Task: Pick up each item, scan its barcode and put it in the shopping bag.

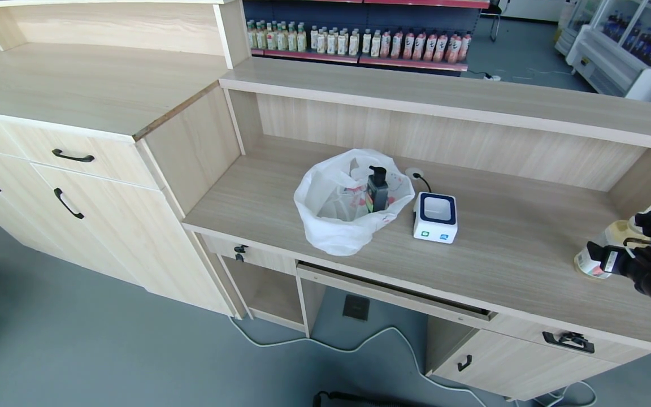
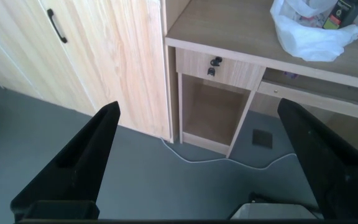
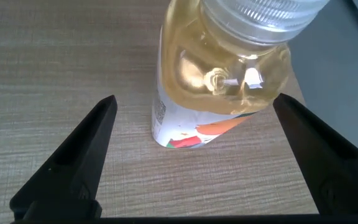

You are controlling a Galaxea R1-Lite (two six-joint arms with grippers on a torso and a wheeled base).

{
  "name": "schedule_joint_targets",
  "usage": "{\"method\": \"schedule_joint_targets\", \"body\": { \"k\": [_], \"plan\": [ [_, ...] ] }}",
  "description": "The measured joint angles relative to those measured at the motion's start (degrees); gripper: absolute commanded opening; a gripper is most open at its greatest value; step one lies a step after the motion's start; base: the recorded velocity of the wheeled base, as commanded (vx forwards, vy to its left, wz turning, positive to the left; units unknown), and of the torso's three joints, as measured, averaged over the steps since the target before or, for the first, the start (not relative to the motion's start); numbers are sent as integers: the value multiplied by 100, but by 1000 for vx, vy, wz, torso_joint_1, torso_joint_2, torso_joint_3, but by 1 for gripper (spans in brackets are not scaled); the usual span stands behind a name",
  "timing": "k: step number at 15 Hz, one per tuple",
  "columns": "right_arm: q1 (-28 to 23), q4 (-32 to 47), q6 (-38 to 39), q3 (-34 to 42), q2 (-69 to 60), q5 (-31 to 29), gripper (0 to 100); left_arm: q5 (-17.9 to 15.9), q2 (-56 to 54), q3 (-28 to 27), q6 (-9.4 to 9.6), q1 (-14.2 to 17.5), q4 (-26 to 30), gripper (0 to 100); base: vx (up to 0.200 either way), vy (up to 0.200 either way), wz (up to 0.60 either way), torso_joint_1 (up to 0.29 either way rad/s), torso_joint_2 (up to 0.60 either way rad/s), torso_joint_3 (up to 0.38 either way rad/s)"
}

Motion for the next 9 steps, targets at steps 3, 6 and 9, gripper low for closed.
{"method": "schedule_joint_targets", "body": {
  "k": [3, 6, 9],
  "plan": [
    [69, 2, 0, -152, 132, -113, 100, -1, 0, 0, 0, 0, 0, 100, 0, 0, 0, 0, 0, 0],
    [184, 93, -2, -384, 262, -195, 100, 0, 0, 0, 0, 0, 0, 100, 0, 0, 0, 0, 0, 0],
    [257, 271, -2, -667, 380, -299, 100, -1, 0, 0, 0, 0, 0, 100, 0, 0, 0, 0, 0, 0]
  ]
}}
